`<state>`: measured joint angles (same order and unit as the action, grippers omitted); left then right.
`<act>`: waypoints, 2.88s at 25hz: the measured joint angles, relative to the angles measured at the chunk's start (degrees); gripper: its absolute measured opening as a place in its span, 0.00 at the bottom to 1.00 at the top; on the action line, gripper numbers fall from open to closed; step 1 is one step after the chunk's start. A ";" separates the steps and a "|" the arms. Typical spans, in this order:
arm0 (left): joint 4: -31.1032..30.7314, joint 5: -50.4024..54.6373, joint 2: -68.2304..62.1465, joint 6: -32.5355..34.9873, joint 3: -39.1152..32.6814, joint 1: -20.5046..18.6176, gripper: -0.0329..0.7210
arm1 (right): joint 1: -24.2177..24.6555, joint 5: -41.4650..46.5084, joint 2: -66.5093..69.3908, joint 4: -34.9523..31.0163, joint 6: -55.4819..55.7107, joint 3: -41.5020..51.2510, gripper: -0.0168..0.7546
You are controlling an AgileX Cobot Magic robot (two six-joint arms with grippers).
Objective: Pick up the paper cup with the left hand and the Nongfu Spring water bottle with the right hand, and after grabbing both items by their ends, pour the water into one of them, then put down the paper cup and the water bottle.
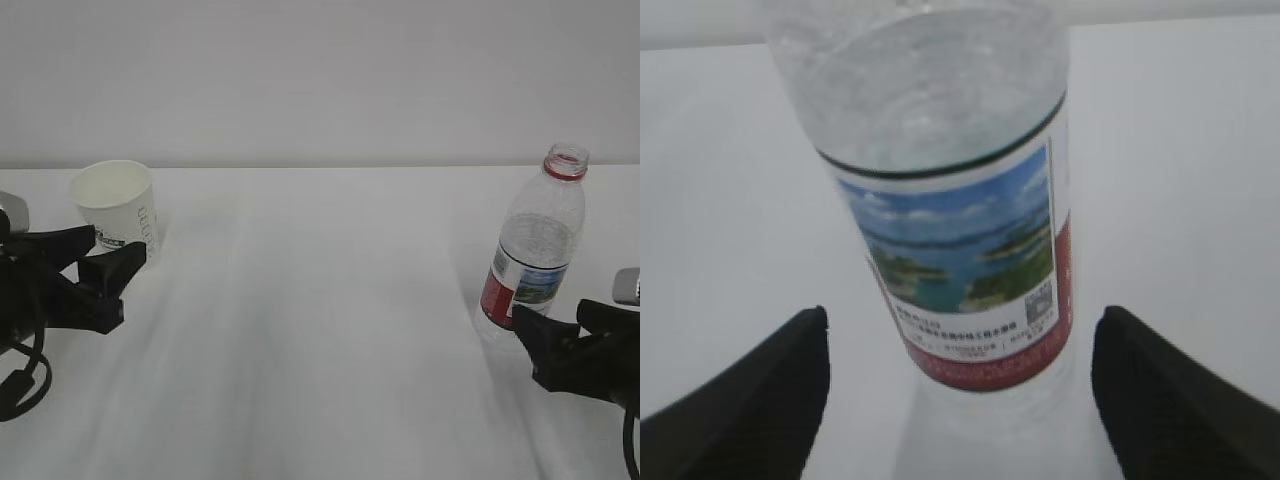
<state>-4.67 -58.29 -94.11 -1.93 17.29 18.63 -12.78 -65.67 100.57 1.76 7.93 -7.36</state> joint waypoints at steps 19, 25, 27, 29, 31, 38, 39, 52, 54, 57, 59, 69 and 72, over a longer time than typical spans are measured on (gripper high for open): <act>-1.09 -0.14 -3.05 0.00 0.00 0.00 0.65 | 0.00 0.00 5.34 0.20 0.00 -6.72 0.88; -1.09 -0.24 -3.79 0.00 0.00 0.00 0.65 | 0.00 0.00 5.38 0.20 0.00 -8.78 0.88; -1.09 -0.24 -3.79 0.00 0.00 0.00 0.65 | 0.00 0.00 5.82 0.20 0.00 -9.67 0.88; -1.09 -0.24 -3.80 0.00 0.00 0.00 0.65 | 0.00 0.00 6.96 0.20 0.00 -10.67 0.88; -1.09 -0.24 -3.80 0.00 0.00 0.00 0.65 | 0.00 -0.04 8.34 0.20 -0.09 -11.40 0.88; -1.09 -0.36 -3.80 0.00 0.00 0.00 0.65 | 0.00 -0.04 9.42 0.20 -0.09 -13.66 0.88; -1.09 -0.36 -3.80 0.00 0.00 0.00 0.65 | 0.00 -0.04 9.42 0.20 -0.09 -13.78 0.88; -2.27 -0.83 -3.80 0.00 0.00 0.00 0.65 | 0.00 -0.04 9.42 0.20 -0.44 -13.85 0.74; -3.43 -1.96 -3.80 0.00 0.00 0.00 0.65 | 0.00 -0.04 9.42 0.20 -0.44 -13.85 0.71; -4.40 -3.36 -3.80 0.00 0.00 0.00 0.65 | 0.00 -0.04 9.42 0.20 -0.44 -13.85 0.68; -4.44 -4.03 -3.80 0.00 0.00 0.00 0.65 | 0.00 -0.04 9.42 0.20 -0.54 -13.85 0.67; -4.53 -4.84 -3.80 0.00 0.00 0.00 0.65 | 0.00 -0.04 9.42 0.20 -0.54 -13.85 0.67; -4.53 -4.84 -3.80 0.00 0.00 0.00 0.65 | 0.00 -0.13 9.42 0.20 -0.54 -13.85 0.67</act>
<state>-9.21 -63.13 -97.92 -1.93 17.29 18.63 -12.78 -65.80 109.99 1.96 7.39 -21.21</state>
